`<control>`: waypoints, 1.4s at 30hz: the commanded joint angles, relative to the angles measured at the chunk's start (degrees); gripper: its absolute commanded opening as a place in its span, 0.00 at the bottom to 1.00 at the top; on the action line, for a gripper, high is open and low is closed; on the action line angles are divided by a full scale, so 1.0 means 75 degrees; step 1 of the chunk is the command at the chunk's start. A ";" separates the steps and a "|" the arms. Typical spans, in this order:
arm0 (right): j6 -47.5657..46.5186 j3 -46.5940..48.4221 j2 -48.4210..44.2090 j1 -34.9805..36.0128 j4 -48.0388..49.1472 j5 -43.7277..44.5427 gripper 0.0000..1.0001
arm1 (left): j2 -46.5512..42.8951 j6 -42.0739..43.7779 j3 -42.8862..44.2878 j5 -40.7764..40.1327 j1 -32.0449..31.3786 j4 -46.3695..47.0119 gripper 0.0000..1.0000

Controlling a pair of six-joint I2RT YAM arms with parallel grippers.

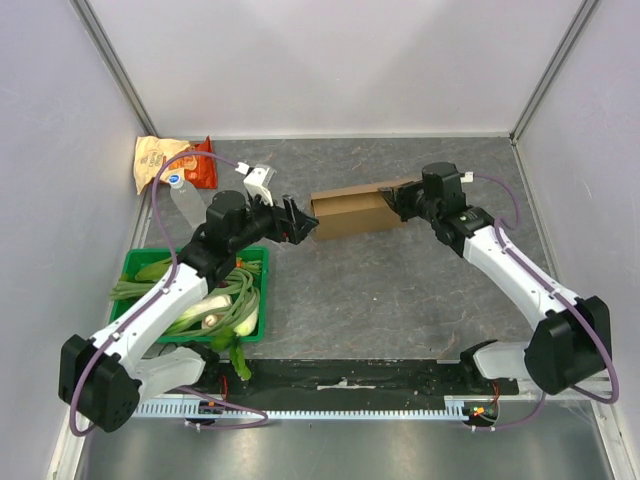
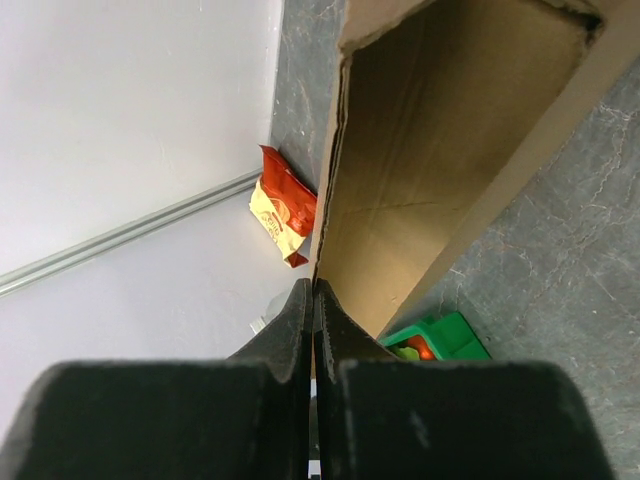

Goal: Fold the paper box

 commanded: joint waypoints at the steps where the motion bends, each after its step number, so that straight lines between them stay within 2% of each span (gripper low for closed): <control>1: -0.0075 0.0552 0.0429 -0.0225 -0.0226 -0.0211 0.01 | 0.0180 0.0396 0.0521 -0.0216 -0.0022 -0.0251 0.89; 4: -0.0204 0.0845 0.0745 -0.0307 -0.0226 -0.0234 0.07 | 0.0343 0.0513 0.0649 -0.0322 -0.0022 -0.0238 0.90; 8: -0.0298 0.1092 0.1038 -0.0366 -0.0214 -0.0281 0.12 | 0.0694 0.0572 0.0954 -0.0684 -0.0010 -0.0332 1.00; 16: -0.0509 0.1303 0.1273 -0.0507 -0.0109 -0.0281 0.29 | 0.1504 0.0748 0.1541 -0.0603 0.0107 -0.0205 0.99; 18: -0.0556 0.1314 0.1320 -0.0530 -0.0027 -0.0281 0.38 | 0.1516 0.0724 0.1471 -0.0568 0.0142 -0.0052 0.99; 23: -0.0720 0.1350 0.1414 -0.0612 0.0137 -0.0490 0.49 | 0.1668 0.0736 0.1576 -0.0439 0.0177 0.0171 1.00; 26: -0.0895 0.1443 0.1414 -0.0612 0.0243 -0.0527 0.60 | 0.1668 0.0736 0.1541 -0.0463 0.0212 0.0230 1.00; 29: -0.1245 0.1642 0.1367 -0.0647 0.0243 -0.0690 0.75 | 0.1668 0.0736 0.1564 -0.0439 0.0271 0.0172 1.00; 31: -0.1515 0.1690 0.1274 -0.0647 0.0232 -0.0808 0.81 | 0.1622 0.0759 0.1599 -0.0439 0.0318 0.0102 1.00; 32: -0.1877 0.1713 0.1157 -0.0647 0.0185 -0.0878 0.87 | 0.1621 0.0818 0.1646 -0.0451 0.0330 0.0055 1.00; 35: -0.2894 0.1748 0.0760 -0.0683 0.0068 -0.1428 0.96 | 0.1598 0.0877 0.1786 -0.0439 0.0423 0.0031 0.99; 38: -0.4137 0.1678 0.0070 -0.0671 -0.0084 -0.1804 0.98 | 0.1668 0.0714 0.1950 -0.0404 0.0529 -0.0203 0.94; 40: -0.6383 0.1608 -0.0389 -0.0706 -0.0073 -0.2200 0.98 | 0.1785 0.0514 0.2137 -0.0323 0.0587 -0.0378 0.86; 42: -0.8606 0.1934 -0.0777 -0.0718 -0.0911 -0.2309 0.91 | 0.1972 0.0350 0.2372 -0.0123 0.0588 -0.0554 0.82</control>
